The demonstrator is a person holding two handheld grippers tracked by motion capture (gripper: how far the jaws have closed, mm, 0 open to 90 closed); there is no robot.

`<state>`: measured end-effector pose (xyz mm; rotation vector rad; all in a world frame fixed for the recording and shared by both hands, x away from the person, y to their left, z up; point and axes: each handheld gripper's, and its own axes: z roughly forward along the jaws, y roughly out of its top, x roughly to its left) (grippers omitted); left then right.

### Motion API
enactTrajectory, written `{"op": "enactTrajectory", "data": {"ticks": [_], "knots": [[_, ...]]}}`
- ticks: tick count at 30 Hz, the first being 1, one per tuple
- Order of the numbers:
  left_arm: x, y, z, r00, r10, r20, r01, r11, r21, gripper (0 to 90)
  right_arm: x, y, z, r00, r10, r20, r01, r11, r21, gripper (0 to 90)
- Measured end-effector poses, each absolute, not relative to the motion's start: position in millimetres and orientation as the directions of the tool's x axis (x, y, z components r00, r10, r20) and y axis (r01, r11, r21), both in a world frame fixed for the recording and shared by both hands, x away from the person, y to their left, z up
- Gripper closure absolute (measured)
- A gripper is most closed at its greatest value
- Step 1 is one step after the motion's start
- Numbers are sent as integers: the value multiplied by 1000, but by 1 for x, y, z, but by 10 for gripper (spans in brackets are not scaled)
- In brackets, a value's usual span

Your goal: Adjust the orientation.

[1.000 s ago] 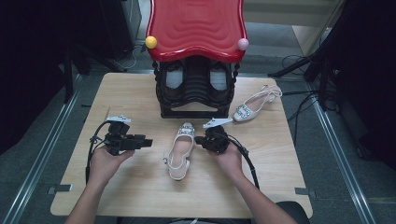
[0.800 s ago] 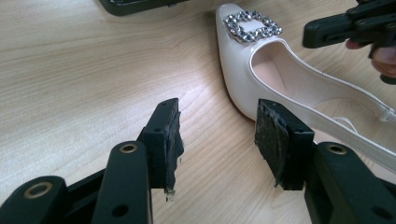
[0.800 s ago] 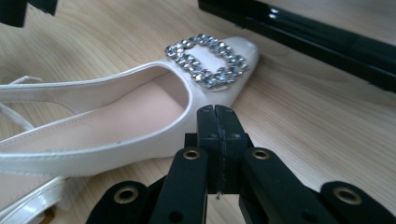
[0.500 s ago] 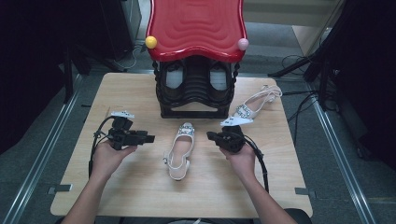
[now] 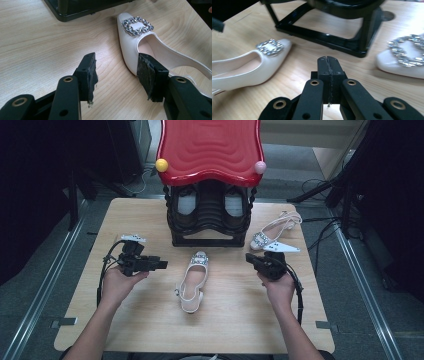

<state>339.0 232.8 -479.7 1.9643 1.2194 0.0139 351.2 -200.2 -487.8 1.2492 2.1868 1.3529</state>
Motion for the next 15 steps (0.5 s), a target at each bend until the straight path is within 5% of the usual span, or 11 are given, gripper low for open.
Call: {"op": "enactTrajectory", "data": {"ticks": [15], "knots": [[335,237,-481,528,760,-378,746,-203,634,494,392,-245,-489,-482,858,178,544,134,828,900]]}}
